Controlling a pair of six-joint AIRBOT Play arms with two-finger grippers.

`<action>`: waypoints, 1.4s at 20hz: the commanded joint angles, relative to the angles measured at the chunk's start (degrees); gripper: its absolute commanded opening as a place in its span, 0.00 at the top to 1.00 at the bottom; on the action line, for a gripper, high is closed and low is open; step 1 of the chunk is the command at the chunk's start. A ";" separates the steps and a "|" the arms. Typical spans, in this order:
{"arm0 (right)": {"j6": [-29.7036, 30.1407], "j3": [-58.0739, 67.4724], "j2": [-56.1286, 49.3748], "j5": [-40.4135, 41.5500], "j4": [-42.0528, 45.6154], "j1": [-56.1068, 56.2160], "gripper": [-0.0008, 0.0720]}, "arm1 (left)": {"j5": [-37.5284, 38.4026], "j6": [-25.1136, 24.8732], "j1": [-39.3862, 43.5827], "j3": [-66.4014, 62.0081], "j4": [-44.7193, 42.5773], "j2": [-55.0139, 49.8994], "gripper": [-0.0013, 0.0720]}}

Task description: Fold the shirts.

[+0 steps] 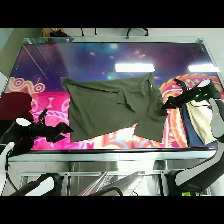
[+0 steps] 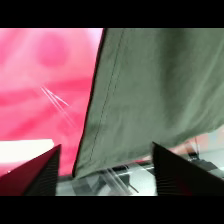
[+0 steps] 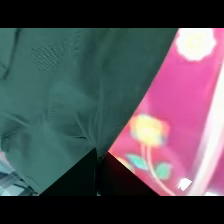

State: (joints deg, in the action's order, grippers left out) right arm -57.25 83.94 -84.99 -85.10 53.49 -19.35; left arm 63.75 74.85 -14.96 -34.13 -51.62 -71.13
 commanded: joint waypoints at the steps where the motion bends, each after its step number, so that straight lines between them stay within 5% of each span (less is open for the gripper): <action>1: -2.71 -0.37 2.89 -1.14 -0.83 0.04 0.96 | -4.15 -3.65 4.48 0.09 5.33 -5.86 0.28; 3: -2.80 -1.88 3.74 -1.97 -0.85 0.04 0.96 | -5.90 -5.07 7.61 0.02 8.87 -8.52 0.28; 4: -2.82 -2.82 4.20 -2.05 -0.85 0.04 0.96 | -5.75 -5.49 8.74 -0.37 9.73 -9.55 0.37; 6: -2.82 -4.04 5.01 -2.14 -0.90 0.04 0.96 | -1.99 -7.06 10.19 -2.82 9.66 -11.37 0.92; 7: -2.84 -4.04 5.51 -2.43 -1.53 0.04 0.96 | 0.44 -7.52 10.54 -4.70 9.66 -11.50 0.96; 11: -0.61 -2.60 12.09 -2.38 -17.53 -1.01 0.96 | 9.22 -4.66 10.51 -17.49 9.88 -2.86 0.97; 15: 9.01 7.87 23.71 0.17 -53.88 -6.62 0.96 | 15.82 -2.29 9.20 -47.36 17.07 10.73 0.97; 17: 14.45 14.73 30.14 6.80 -63.32 -10.51 0.96 | 14.05 -0.92 5.79 -66.55 16.59 14.58 0.96; 22: 21.05 25.16 43.69 24.61 -62.18 -18.53 0.96 | 6.58 -0.81 -15.69 -93.48 16.63 21.90 0.96; 25: 21.51 26.82 48.15 29.24 -53.11 -20.04 0.96 | 5.60 -0.85 -27.58 -86.62 17.25 27.02 0.96; 28: 21.49 26.80 46.36 27.65 -52.13 -21.07 0.96 | 1.22 -3.19 -27.80 -77.64 17.77 27.89 0.96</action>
State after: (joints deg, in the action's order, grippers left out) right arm -36.75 109.75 -39.13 -59.46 -1.26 -39.03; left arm 69.08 73.67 -39.11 -116.49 -34.52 -45.23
